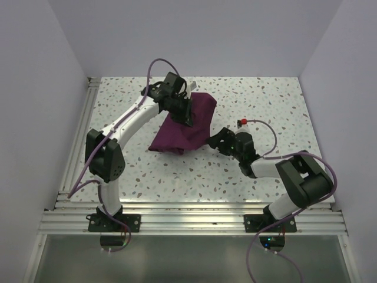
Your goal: Prepare the surgical pack
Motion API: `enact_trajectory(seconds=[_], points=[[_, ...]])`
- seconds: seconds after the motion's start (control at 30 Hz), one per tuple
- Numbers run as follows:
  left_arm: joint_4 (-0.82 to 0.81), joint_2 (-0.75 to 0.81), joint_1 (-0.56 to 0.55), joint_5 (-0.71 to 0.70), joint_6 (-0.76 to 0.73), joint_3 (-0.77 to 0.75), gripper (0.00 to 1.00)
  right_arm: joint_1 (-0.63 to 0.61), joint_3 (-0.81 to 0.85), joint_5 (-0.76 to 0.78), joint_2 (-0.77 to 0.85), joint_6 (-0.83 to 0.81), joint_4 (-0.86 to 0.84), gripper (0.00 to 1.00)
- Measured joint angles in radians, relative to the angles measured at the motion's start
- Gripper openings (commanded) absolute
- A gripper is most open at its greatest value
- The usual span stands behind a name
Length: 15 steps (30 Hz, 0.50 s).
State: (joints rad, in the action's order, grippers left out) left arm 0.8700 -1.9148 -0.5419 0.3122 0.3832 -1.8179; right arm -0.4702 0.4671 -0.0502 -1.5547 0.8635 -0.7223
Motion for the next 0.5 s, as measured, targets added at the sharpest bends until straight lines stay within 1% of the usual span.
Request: enact_trajectory(seconds=[0.2, 0.33, 0.4, 0.47, 0.5], points=[[0.0, 0.0, 0.0, 0.014, 0.0, 0.018, 0.0, 0.05, 0.0, -0.056, -0.004, 0.004, -0.032, 0.73], [-0.004, 0.001, 0.0, 0.026, 0.0, 0.018, 0.0, 0.051, 0.021, -0.11, -0.065, 0.012, -0.087, 0.72], [-0.004, 0.002, 0.0, 0.029, 0.0, 0.018, 0.0, 0.051, 0.026, -0.135, -0.107, 0.019, -0.113, 0.7], [-0.005, 0.002, 0.0, 0.032, 0.0, 0.018, 0.0, 0.051, 0.027, -0.153, -0.138, 0.027, -0.127, 0.64], [-0.005, 0.002, 0.0, 0.033, 0.0, 0.018, 0.0, 0.051, 0.027, -0.156, -0.15, 0.031, -0.132, 0.54]])
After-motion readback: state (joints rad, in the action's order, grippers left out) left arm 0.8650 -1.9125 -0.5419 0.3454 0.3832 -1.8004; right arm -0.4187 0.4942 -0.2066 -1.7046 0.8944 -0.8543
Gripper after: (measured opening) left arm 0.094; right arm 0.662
